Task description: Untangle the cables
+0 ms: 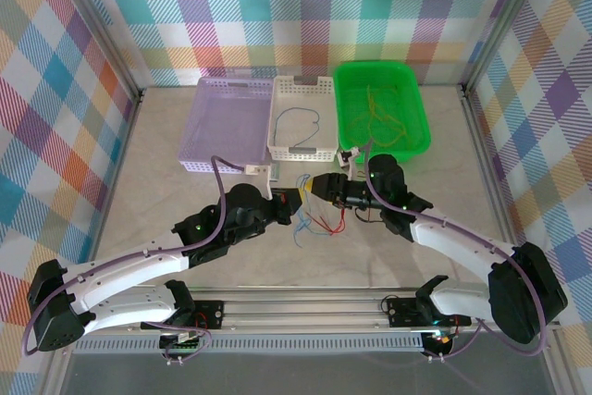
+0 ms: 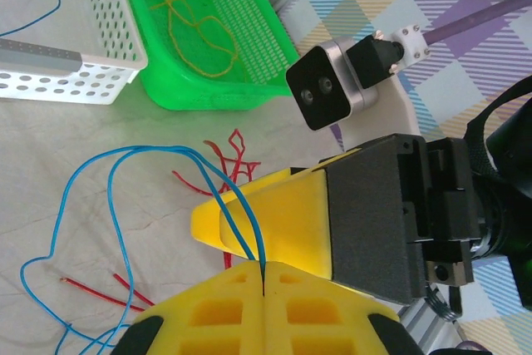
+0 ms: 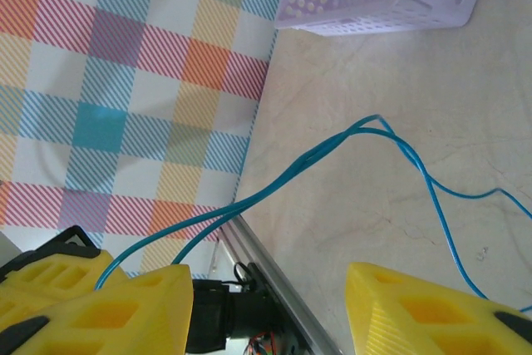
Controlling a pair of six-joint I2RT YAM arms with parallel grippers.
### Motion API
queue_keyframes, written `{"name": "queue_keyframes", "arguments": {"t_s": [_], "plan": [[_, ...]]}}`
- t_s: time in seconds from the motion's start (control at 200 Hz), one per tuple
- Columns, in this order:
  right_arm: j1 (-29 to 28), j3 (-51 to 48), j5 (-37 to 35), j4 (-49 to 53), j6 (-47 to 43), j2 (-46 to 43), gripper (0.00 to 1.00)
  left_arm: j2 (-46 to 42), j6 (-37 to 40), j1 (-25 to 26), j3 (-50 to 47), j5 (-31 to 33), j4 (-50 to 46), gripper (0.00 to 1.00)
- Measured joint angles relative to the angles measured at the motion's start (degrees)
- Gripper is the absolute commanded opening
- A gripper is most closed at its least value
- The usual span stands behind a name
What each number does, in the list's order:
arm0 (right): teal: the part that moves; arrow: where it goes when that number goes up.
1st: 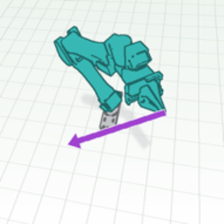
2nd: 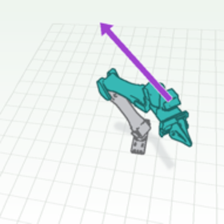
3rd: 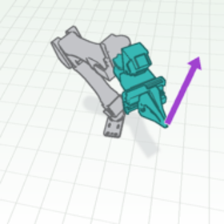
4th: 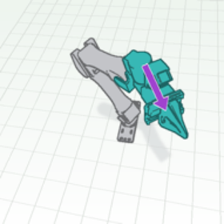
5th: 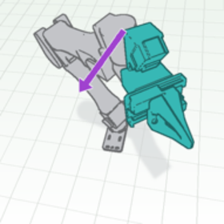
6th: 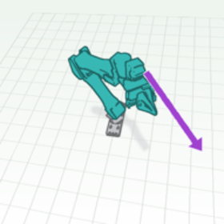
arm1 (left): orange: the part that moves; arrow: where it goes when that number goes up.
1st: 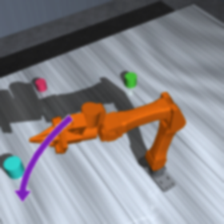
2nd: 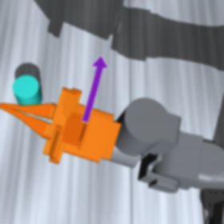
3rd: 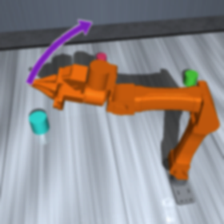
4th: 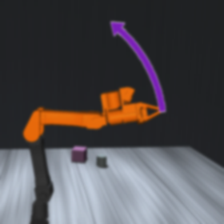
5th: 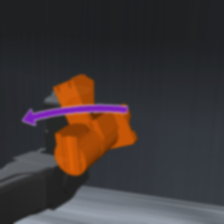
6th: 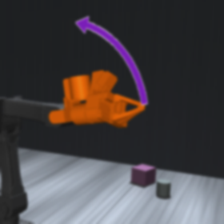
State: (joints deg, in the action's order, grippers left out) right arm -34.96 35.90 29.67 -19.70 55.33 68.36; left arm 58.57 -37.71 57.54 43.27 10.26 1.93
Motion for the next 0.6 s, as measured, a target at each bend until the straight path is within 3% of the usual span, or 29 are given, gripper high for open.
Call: {"name": "queue_keyframes", "arguments": {"t_s": [0.44, 0.6], "plan": [[-0.68, -2.75, -4.42, -3.41, 1.86, -7.82, 0.47, -0.02, -0.42, 0.0, -0.81, -0.17, 0.22, 0.0], [-1.44, -2.95, -4.55, -5.16, 2.95, -6.43, 0.47, -0.02, -0.59, 0.0, -0.81, -0.17, 0.63, 0.0]]}}
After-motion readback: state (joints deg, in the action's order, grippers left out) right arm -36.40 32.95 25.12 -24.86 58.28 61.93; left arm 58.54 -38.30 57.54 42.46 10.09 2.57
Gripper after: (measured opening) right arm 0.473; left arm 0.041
